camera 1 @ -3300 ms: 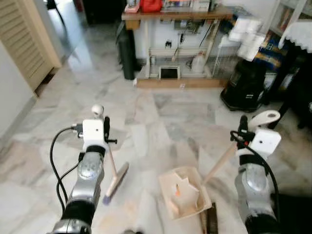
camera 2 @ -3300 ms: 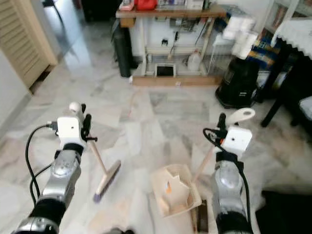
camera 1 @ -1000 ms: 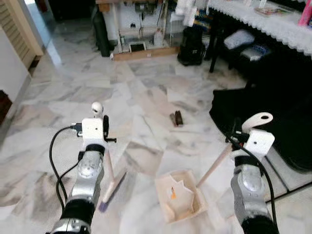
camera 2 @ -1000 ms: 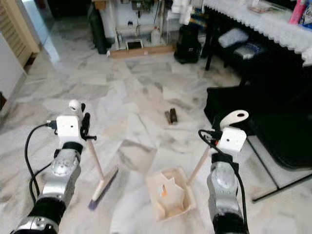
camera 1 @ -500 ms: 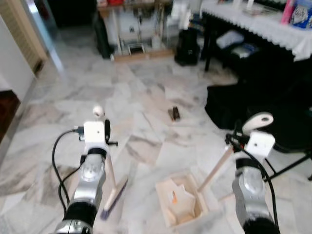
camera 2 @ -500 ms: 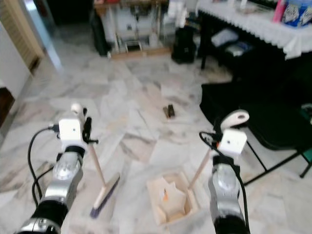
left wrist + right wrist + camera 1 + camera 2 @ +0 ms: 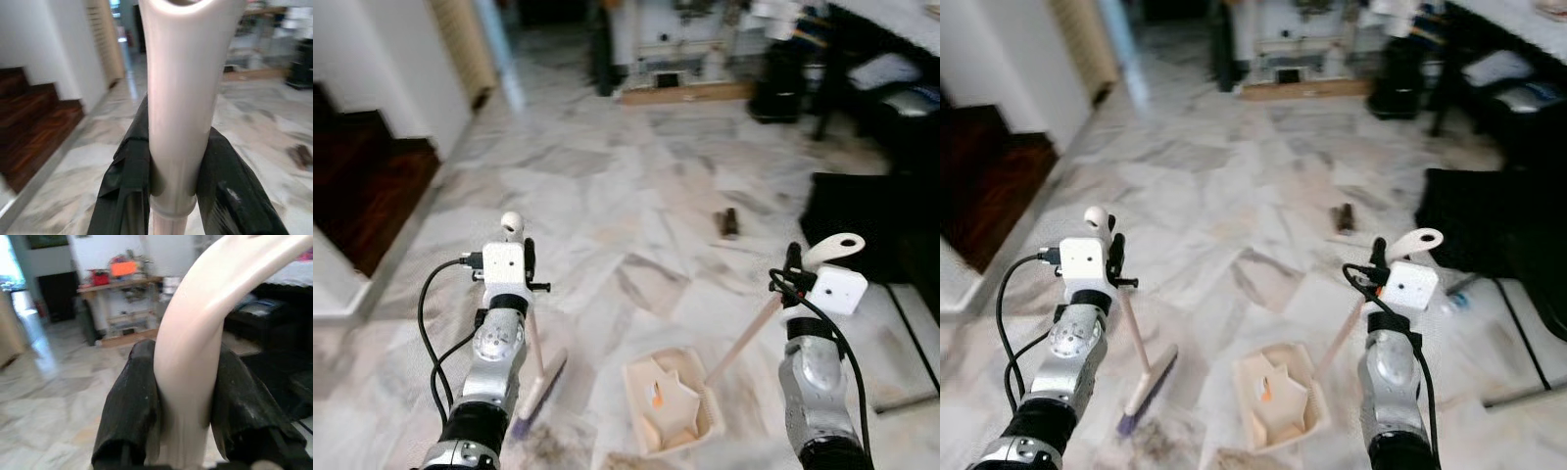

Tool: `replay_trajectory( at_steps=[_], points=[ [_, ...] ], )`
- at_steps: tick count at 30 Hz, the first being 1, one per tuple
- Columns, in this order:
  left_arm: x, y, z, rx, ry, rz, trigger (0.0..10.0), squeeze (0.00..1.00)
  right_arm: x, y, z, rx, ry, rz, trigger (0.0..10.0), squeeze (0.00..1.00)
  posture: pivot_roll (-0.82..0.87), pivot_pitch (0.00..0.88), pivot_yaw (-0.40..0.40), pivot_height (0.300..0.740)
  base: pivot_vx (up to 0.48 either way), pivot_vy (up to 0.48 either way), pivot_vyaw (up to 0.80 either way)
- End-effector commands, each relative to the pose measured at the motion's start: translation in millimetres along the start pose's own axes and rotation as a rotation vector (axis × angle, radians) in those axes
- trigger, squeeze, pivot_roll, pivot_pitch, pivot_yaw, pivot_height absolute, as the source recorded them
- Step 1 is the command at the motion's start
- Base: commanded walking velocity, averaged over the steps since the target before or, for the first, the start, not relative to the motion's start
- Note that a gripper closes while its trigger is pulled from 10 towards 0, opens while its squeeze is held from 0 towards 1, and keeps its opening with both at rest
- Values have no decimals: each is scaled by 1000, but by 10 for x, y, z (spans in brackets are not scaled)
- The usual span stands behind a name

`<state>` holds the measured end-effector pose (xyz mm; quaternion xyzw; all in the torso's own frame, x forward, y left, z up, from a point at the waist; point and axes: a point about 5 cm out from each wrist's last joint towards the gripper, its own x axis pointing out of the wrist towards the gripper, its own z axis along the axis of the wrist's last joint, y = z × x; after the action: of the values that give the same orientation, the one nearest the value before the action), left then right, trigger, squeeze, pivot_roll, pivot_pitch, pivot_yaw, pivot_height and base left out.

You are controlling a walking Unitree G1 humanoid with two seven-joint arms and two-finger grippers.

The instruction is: Sweep floor

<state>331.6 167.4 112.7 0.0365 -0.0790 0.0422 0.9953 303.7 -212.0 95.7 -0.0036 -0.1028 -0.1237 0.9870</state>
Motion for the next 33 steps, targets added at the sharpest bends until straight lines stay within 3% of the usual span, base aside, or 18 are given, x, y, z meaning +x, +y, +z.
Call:
replay_trajectory(
  at_steps=[1, 6, 16, 33],
  points=[
    [36, 64, 73, 6, -32, 20, 10000, 0, 48, 84, 101, 15, -48, 19, 10000, 0, -47, 38, 25, 740, 0, 0, 794],
    [36, 52, 69, 4, -30, 22, 10000, 0, 53, 71, 104, 14, -48, 19, 10000, 0, -47, 36, 20, 740, 0, 0, 750],
    [29, 46, 56, -7, -23, 27, 10000, 0, 70, 78, 103, 35, -43, 25, 10000, 0, -45, 36, 14, 740, 0, 0, 0],
    [32, 62, 59, -6, -23, 31, 10000, 0, 64, 88, 93, 43, -39, 31, 10000, 0, -37, 30, 21, 740, 0, 306, 0]
  ],
)
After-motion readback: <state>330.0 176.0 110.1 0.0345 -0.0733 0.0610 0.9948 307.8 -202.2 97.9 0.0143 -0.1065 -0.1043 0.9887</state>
